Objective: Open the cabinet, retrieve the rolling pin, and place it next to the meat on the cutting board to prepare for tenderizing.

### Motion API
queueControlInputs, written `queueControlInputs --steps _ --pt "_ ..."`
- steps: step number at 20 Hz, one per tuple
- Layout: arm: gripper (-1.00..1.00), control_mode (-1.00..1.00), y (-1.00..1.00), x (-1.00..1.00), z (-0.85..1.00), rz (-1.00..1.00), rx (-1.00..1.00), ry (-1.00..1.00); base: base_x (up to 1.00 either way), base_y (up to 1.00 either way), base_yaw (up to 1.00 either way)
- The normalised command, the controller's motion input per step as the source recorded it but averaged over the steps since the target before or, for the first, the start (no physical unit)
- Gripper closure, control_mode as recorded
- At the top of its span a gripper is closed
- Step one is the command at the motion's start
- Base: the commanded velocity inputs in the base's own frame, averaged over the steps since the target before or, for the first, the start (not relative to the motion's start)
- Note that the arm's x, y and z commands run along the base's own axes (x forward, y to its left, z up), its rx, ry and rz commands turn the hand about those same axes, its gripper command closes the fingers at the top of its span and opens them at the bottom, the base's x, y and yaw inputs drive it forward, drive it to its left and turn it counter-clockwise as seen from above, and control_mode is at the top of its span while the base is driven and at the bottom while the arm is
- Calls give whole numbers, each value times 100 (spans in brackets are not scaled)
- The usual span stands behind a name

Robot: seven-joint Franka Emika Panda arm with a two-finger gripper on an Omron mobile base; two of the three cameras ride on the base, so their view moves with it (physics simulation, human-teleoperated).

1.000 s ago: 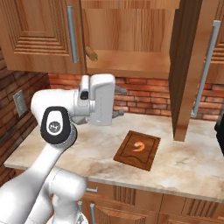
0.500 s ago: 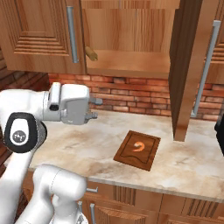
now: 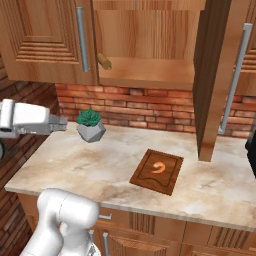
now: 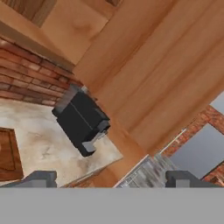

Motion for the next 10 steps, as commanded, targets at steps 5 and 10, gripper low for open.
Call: queueControlInputs --steps 5,10 --pt "-100 -100 25 -7 29 0 24 -16 0 0 0" --pt "-100 -100 1 0 38 2 23 -19 0 0 0"
